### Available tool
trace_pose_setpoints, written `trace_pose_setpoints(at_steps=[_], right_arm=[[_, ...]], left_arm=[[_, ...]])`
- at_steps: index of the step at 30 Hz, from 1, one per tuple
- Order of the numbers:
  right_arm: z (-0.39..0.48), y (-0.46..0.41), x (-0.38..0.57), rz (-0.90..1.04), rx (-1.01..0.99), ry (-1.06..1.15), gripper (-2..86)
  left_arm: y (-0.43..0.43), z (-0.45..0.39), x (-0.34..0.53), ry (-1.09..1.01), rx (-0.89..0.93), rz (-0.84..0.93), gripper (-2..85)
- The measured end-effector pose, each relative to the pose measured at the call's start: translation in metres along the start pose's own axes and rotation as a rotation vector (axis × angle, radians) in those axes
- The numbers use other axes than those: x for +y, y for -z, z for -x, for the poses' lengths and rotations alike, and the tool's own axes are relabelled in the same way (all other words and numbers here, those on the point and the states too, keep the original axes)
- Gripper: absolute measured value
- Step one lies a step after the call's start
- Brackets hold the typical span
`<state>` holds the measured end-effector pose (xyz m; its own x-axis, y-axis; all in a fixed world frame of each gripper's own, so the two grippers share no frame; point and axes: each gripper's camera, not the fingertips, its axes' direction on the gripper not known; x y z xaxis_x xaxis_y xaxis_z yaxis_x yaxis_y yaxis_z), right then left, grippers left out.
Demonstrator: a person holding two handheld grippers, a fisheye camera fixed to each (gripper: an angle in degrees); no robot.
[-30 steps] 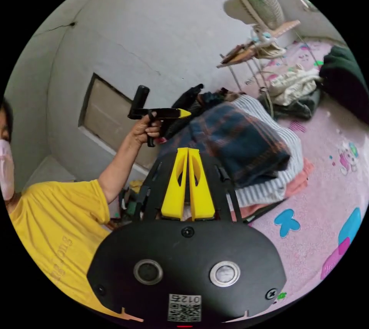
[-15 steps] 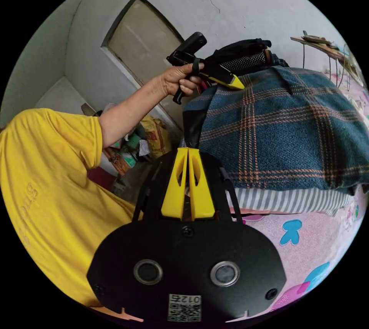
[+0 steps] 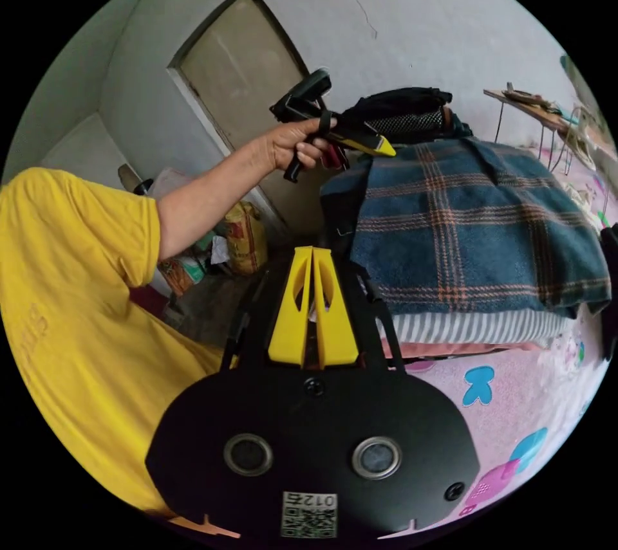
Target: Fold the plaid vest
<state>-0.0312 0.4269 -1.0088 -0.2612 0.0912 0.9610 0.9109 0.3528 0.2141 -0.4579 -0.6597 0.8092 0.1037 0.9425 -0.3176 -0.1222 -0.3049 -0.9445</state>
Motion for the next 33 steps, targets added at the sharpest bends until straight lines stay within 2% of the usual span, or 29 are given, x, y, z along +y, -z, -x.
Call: trace_pose_setpoints(at_steps=[3, 5, 10, 12, 16, 18, 23, 31, 33], right_arm=[[0.005, 0.033, 0.022, -0.123, 0.074, -0.004, 0.0], [-0.008, 0.061, 0.044, -0.236, 0.212, -0.075, 0.1], [-0.049, 0.092, 0.080, -0.349, 0.428, -0.253, 0.1], [-0.057, 0.089, 0.089, -0.319, 0.500, -0.263, 0.1], [-0.078, 0.052, 0.114, -0.116, 0.555, -0.292, 0.0], [-0.086, 0.039, 0.130, -0.074, 0.571, -0.321, 0.0], [-0.094, 0.037, 0.181, -0.164, 0.600, -0.344, 0.4], [-0.126, 0.058, 0.249, -0.127, 0.510, -0.391, 0.2], [-0.123, 0.075, 0.270, -0.181, 0.503, -0.378, 0.1]], left_arm=[[0.018, -0.060, 0.016, -0.029, -0.110, -0.116, 0.4], [0.023, -0.106, 0.018, -0.097, -0.148, -0.153, 0.3], [-0.006, -0.215, 0.021, -0.273, -0.271, -0.037, 0.1], [-0.023, -0.251, 0.033, -0.279, -0.398, -0.009, 0.0], [-0.046, -0.301, 0.057, -0.329, -0.517, 0.033, -0.1], [-0.052, -0.338, 0.075, -0.364, -0.570, -0.021, -0.1], [-0.048, -0.398, 0.093, -0.313, -0.521, -0.079, 0.1], [-0.029, -0.503, 0.112, -0.258, -0.430, -0.148, 0.4], [-0.010, -0.551, 0.121, -0.210, -0.424, -0.270, 0.4]])
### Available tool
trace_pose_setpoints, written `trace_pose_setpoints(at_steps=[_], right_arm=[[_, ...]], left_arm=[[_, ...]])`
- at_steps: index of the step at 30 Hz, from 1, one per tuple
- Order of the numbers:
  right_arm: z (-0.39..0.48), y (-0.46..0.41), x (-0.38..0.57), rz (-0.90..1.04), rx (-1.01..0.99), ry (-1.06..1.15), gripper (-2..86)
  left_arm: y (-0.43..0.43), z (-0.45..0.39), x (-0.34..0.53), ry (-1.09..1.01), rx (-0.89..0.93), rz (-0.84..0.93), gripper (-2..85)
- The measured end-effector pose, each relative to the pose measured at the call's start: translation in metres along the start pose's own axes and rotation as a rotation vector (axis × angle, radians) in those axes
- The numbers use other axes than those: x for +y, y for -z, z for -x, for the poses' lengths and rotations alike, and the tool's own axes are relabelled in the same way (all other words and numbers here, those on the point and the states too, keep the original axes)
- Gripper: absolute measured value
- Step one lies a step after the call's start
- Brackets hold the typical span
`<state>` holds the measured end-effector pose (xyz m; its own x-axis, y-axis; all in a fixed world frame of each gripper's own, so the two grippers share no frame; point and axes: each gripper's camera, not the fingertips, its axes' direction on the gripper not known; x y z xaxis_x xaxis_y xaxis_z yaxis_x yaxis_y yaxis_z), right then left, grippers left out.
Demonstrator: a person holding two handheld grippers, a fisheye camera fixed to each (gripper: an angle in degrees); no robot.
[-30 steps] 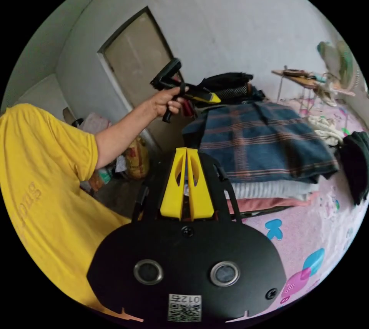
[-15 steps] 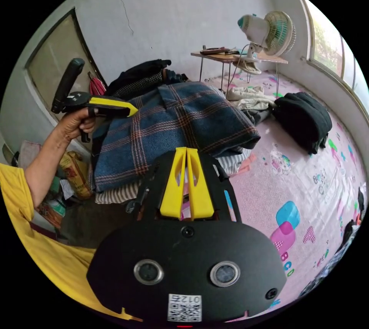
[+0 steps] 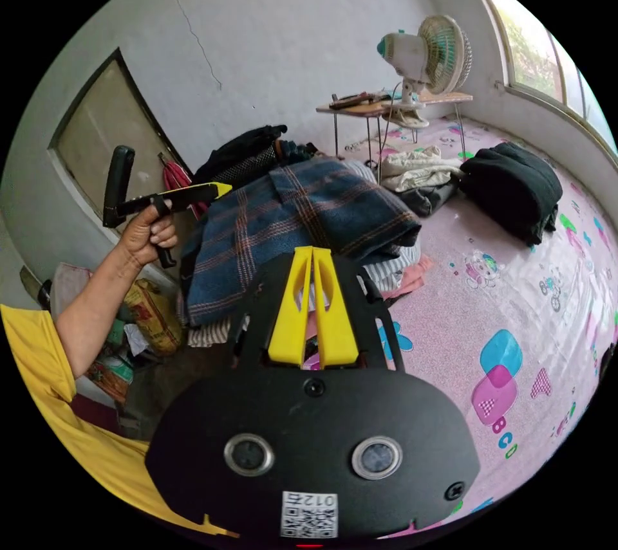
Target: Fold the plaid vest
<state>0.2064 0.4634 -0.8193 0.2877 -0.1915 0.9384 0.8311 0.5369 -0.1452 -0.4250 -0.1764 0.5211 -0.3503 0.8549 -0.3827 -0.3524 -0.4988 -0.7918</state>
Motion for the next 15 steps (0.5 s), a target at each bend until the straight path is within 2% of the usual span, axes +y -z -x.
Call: trace_pose_setpoints(at_steps=[4, 6, 10, 15], right_arm=[[-0.035, 0.062, 0.059, -0.126, -0.027, 0.032, 0.0], [-0.058, 0.091, 0.094, -0.154, -0.022, 0.024, 0.0], [-0.127, 0.169, 0.198, -0.209, -0.012, -0.035, 0.0], [-0.229, 0.265, 0.341, -0.240, 0.129, -0.154, 0.1]], left_arm=[[0.073, -0.083, -0.011, 0.042, 0.015, -0.249, 0.3], [0.106, -0.163, -0.020, 0.003, 0.054, -0.335, 0.2], [0.121, -0.306, -0.031, -0.053, 0.172, -0.312, 0.2], [0.095, -0.539, -0.037, -0.130, 0.498, -0.162, 0.4]])
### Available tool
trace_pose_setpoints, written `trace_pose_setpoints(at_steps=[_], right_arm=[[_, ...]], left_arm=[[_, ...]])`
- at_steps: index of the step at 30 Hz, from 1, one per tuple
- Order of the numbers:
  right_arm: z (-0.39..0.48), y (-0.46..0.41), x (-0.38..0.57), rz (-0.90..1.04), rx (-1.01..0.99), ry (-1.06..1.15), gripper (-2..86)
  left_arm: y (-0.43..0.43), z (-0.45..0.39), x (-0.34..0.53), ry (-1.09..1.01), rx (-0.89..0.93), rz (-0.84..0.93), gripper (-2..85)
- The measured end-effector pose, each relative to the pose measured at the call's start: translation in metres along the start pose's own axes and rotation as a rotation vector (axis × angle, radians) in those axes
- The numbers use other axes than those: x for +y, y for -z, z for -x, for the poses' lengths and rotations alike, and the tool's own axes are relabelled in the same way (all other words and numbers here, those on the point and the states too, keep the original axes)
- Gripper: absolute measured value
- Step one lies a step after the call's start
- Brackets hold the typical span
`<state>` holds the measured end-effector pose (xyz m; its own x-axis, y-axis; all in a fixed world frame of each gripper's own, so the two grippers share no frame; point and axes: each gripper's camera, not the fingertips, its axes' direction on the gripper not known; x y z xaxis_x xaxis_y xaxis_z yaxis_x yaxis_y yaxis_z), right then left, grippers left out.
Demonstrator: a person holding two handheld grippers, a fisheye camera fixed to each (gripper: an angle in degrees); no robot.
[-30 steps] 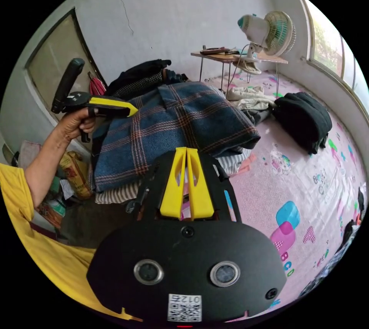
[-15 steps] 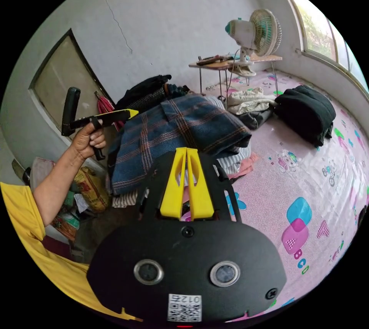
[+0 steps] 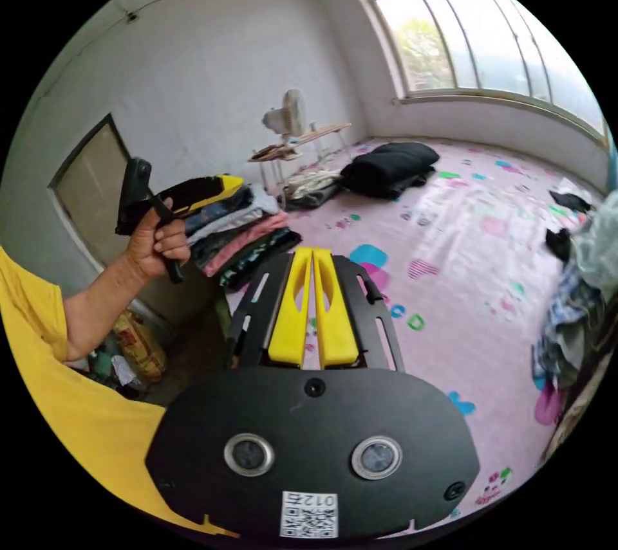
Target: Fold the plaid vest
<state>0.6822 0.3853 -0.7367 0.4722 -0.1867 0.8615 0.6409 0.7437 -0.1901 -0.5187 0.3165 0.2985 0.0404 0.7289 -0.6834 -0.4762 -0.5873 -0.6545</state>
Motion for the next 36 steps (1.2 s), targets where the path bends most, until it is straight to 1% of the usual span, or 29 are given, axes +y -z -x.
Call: trace_pose_setpoints(at_steps=[1, 2, 3, 4, 5, 6, 7, 8, 9, 10, 11, 12, 14, 17, 21, 24, 28, 30, 31, 32, 33, 35, 36], right_arm=[[-0.036, 0.028, 0.025, -0.013, 0.053, -0.050, 0.1], [-0.074, 0.058, 0.050, -0.030, 0.103, -0.111, 0.2], [-0.092, 0.074, 0.063, -0.043, 0.130, -0.139, 0.2], [-0.129, 0.105, 0.089, -0.077, 0.198, -0.198, 0.3], [-0.164, 0.136, 0.115, -0.111, 0.279, -0.256, 0.5], [-0.182, 0.151, 0.128, -0.129, 0.323, -0.285, 0.6], [-0.218, 0.181, 0.152, -0.161, 0.413, -0.359, 1.0], [-0.253, 0.210, 0.173, -0.185, 0.490, -0.438, 1.5], [-0.269, 0.225, 0.182, -0.202, 0.528, -0.470, 1.8], [-0.300, 0.253, 0.201, -0.249, 0.606, -0.537, 2.7], [-0.331, 0.279, 0.216, -0.303, 0.666, -0.608, 4.0], [-0.346, 0.292, 0.223, -0.328, 0.684, -0.637, 5.1], [-0.409, 0.331, 0.243, -0.392, 0.728, -0.758, 8.5], [-0.484, 0.361, 0.264, -0.421, 0.780, -0.902, 10.7], [-0.548, 0.375, 0.282, -0.399, 0.792, -0.956, 12.1], [-0.588, 0.378, 0.297, -0.325, 0.791, -0.955, 11.0], [-0.614, 0.391, 0.333, -0.292, 0.768, -0.917, 3.9], [-0.619, 0.402, 0.354, -0.265, 0.818, -0.912, 2.9], [-0.620, 0.413, 0.371, -0.269, 0.851, -0.920, 2.4], [-0.620, 0.427, 0.389, -0.299, 0.841, -0.924, 2.1], [-0.619, 0.434, 0.399, -0.323, 0.817, -0.925, 2.0], [-0.613, 0.455, 0.433, -0.412, 0.626, -0.887, 1.7], [-0.611, 0.458, 0.440, -0.431, 0.562, -0.870, 1.6]], left_arm=[[-0.018, -0.020, -0.002, 0.008, 0.046, 0.029, 0.4], [-0.055, -0.058, -0.007, 0.035, 0.143, 0.097, 0.4], [-0.089, -0.099, -0.011, 0.050, 0.247, 0.159, 0.4], [-0.105, -0.120, -0.013, 0.054, 0.297, 0.183, 0.4], [-0.135, -0.163, -0.017, 0.052, 0.388, 0.233, 0.4], [-0.162, -0.205, -0.022, 0.046, 0.459, 0.285, 0.4], [-0.175, -0.226, -0.024, 0.039, 0.493, 0.310, 0.4], [-0.198, -0.268, -0.029, 0.010, 0.557, 0.365, 0.5], [-0.218, -0.308, -0.034, -0.020, 0.598, 0.421, 0.5], [-0.227, -0.327, -0.037, -0.039, 0.615, 0.450, 0.5], [-0.243, -0.364, -0.044, -0.085, 0.644, 0.501, 0.5], [-0.257, -0.398, -0.053, -0.124, 0.663, 0.545, 0.5], [-0.276, -0.445, -0.069, -0.187, 0.679, 0.585, 0.5], [-0.305, -0.513, -0.099, -0.252, 0.672, 0.618, 0.4], [-0.343, -0.582, -0.132, -0.283, 0.671, 0.695, 0.4], [-0.366, -0.619, -0.150, -0.272, 0.655, 0.743, 0.4], [-0.381, -0.655, -0.162, -0.239, 0.675, 0.782, 0.3], [-0.386, -0.678, -0.166, -0.237, 0.671, 0.815, 0.3], [-0.386, -0.683, -0.167, -0.234, 0.671, 0.822, 0.3], [-0.387, -0.693, -0.169, -0.227, 0.672, 0.831, 0.3], [-0.386, -0.702, -0.172, -0.223, 0.673, 0.840, 0.3], [-0.385, -0.718, -0.176, -0.229, 0.671, 0.844, 0.4], [-0.384, -0.730, -0.180, -0.239, 0.666, 0.843, 0.5]])
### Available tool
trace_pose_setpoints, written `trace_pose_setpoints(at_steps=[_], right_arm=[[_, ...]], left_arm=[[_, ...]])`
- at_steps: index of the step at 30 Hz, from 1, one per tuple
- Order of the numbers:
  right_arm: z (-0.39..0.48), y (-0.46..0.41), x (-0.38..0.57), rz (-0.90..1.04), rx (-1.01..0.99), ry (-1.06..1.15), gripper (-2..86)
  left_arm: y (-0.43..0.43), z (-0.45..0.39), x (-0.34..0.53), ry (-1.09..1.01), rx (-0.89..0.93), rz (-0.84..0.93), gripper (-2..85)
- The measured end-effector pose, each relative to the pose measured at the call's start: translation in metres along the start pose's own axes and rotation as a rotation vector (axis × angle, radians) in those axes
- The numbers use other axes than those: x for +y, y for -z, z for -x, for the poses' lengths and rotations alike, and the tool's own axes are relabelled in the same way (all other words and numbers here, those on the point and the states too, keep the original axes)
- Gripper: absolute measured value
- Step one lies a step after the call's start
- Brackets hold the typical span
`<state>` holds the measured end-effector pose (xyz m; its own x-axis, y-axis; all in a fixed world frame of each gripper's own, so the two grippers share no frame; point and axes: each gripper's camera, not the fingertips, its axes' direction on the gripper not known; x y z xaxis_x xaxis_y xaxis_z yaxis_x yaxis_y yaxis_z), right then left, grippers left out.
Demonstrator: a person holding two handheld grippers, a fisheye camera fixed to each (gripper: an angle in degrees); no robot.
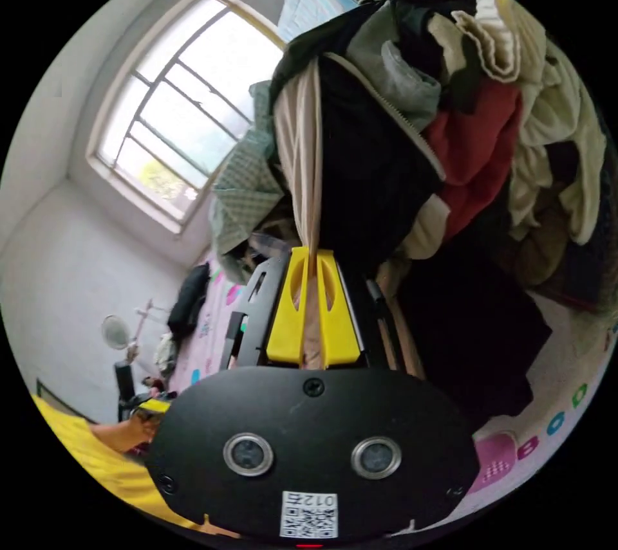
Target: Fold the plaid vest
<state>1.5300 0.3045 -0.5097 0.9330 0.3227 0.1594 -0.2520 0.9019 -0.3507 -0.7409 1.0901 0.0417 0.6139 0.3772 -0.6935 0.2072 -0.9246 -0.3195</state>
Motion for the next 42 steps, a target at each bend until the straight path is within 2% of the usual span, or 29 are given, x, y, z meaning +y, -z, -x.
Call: trace_pose_setpoints(at_steps=[2, 8, 10, 14, 19, 24, 29, 35, 42], right_arm=[[-0.010, 0.018, 0.015, 0.006, -0.199, 0.044, 1.4], [0.000, 0.048, 0.038, 0.025, -0.509, 0.237, 1.2], [0.007, 0.053, 0.039, 0.008, -0.585, 0.251, 1.1], [0.051, 0.062, 0.050, 0.026, -0.650, 0.427, 1.0], [0.111, 0.075, 0.081, 0.104, -0.771, 0.657, 1.0], [0.160, 0.096, 0.116, 0.128, -0.867, 0.810, 1.1], [0.217, 0.099, 0.158, 0.210, -1.054, 0.915, 1.2], [0.298, 0.091, 0.219, 0.307, -1.177, 0.978, 1.3], [0.374, 0.076, 0.288, 0.401, -1.208, 1.010, 1.5]], left_arm=[[-0.003, -0.019, -0.014, -0.038, -0.029, -0.001, 0.7], [-0.008, -0.098, -0.063, -0.187, -0.116, -0.061, 3.5], [-0.006, -0.118, -0.073, -0.209, -0.146, -0.100, 5.5], [0.004, -0.166, -0.089, -0.263, -0.256, -0.182, 9.8], [0.032, -0.226, -0.083, -0.347, -0.314, -0.275, 6.4], [0.105, -0.269, -0.026, -0.383, -0.366, -0.441, 1.7], [0.188, -0.285, 0.060, -0.344, -0.382, -0.613, 0.6], [0.279, -0.309, 0.169, -0.303, -0.474, -0.769, 0.3], [0.368, -0.323, 0.291, -0.205, -0.531, -0.927, 0.6]])
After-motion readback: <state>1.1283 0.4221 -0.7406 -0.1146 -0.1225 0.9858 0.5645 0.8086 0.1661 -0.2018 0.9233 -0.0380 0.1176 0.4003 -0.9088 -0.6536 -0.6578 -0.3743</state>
